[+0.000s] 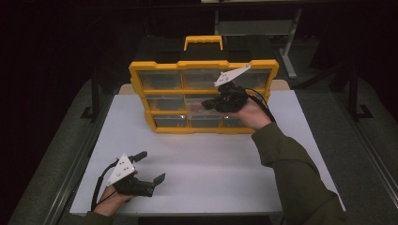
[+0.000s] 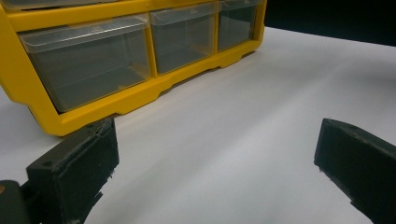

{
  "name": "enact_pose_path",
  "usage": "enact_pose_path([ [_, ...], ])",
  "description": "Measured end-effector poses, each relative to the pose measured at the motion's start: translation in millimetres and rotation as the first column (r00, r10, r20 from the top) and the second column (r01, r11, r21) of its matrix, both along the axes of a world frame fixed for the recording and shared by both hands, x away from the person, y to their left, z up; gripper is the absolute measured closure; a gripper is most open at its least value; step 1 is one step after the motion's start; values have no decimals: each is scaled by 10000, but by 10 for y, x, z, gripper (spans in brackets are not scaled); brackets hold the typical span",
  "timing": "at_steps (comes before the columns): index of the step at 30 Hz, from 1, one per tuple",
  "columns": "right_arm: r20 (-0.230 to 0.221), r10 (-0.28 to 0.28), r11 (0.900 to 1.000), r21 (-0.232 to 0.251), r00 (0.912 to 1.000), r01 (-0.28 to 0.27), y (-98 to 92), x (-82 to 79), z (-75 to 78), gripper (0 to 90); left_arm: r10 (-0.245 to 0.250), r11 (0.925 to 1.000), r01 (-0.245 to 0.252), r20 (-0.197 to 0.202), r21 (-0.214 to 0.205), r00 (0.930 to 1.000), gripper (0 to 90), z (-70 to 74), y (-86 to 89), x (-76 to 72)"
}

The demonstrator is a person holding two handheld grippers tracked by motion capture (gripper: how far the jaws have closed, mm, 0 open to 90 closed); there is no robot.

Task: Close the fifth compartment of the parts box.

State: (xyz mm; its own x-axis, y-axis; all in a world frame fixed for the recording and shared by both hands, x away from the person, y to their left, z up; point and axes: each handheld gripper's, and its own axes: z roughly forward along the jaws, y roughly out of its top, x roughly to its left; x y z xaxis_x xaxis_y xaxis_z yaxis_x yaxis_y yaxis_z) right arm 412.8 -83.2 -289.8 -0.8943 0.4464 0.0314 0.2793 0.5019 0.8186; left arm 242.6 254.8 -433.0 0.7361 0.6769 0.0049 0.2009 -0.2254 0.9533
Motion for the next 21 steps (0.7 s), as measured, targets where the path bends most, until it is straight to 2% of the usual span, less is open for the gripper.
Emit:
enact_pose_path([
  [5, 23, -298, 9995, 67, 9996, 298, 5, 30, -9, 889, -7, 10000, 7, -30, 17, 10000, 0, -2, -2, -2],
  [15, 432, -720, 9974, 46, 9965, 719, 24, 52, -18, 889, -22, 10000, 22, -32, 50, 10000, 0, 1, -3, -2],
  [21, 378, -586, 9982, 124, 9976, 582, 14, -7, -4, 888, -2, 10000, 2, 41, 47, 10000, 0, 0, 7, -1],
])
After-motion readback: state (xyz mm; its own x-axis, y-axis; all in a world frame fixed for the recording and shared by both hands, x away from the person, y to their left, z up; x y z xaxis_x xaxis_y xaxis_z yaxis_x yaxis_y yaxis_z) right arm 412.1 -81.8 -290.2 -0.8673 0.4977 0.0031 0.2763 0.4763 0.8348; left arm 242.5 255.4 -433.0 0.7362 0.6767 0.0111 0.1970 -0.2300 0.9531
